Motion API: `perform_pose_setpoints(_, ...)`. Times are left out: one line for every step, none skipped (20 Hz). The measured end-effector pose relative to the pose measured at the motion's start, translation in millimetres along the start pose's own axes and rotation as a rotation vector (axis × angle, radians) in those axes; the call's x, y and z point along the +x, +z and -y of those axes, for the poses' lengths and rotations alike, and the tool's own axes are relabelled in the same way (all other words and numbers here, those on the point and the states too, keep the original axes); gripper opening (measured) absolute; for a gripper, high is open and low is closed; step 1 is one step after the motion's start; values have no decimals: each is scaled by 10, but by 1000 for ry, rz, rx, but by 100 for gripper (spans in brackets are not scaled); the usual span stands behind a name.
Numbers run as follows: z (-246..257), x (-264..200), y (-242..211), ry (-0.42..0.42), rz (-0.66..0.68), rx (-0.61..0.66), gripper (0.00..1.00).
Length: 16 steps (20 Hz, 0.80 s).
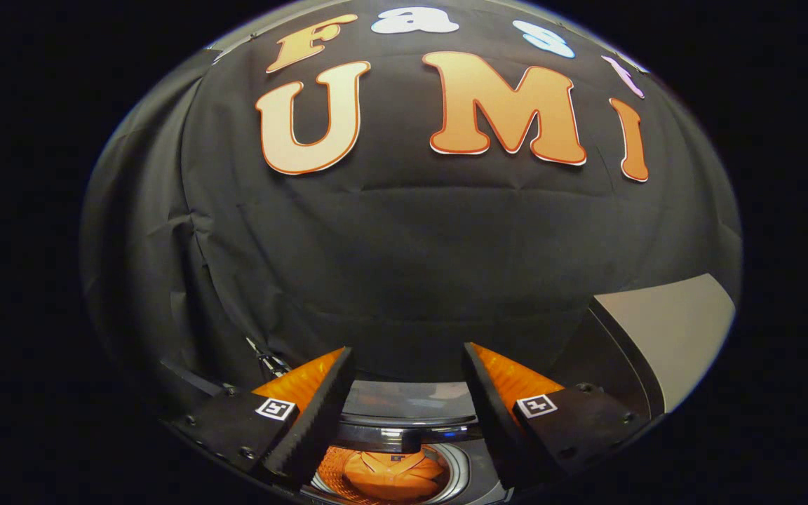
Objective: Put the clothes into the washing machine and then close the washing machine lid.
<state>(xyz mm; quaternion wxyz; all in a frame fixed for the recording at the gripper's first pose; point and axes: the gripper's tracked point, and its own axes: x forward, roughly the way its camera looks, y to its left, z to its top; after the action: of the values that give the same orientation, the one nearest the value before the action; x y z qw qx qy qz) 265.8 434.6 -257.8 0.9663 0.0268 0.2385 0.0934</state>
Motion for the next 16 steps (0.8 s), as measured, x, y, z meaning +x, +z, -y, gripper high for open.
perform_pose_setpoints(-2, -37, -16, 0, 14, -2, 99)
perform_pose_setpoints(-10, -55, -40, -1, 23, -2, 99)
perform_pose_setpoints(-8, -81, -71, 0, 29, -4, 99)
perform_pose_setpoints(-8, -109, -100, 1, 32, -6, 99)
perform_pose_setpoints(-2, -130, -128, 4, 30, -7, 99)
perform_pose_setpoints(-2, -168, -145, 6, 31, -7, 99)
perform_pose_setpoints(-6, -193, -180, 9, 30, -10, 99)
perform_pose_setpoints(-10, -210, -206, 10, 30, -10, 99)
perform_pose_setpoints(-9, -245, -239, 11, 30, -10, 99)
perform_pose_setpoints(-22, -271, -286, 12, 30, -13, 99)
perform_pose_setpoints(-20, -295, -324, 14, 30, -17, 99)
perform_pose_setpoints(-17, -348, -380, 16, 25, -16, 99)
perform_pose_setpoints(-7, -383, -437, 17, 16, -11, 98)
perform_pose_setpoints(-10, -415, -504, 20, 10, -8, 98)
perform_pose_setpoints(-3, -418, -585, 16, 3, -11, 98)
perform_pose_setpoints(56, -407, -736, 0, -24, -24, 98)
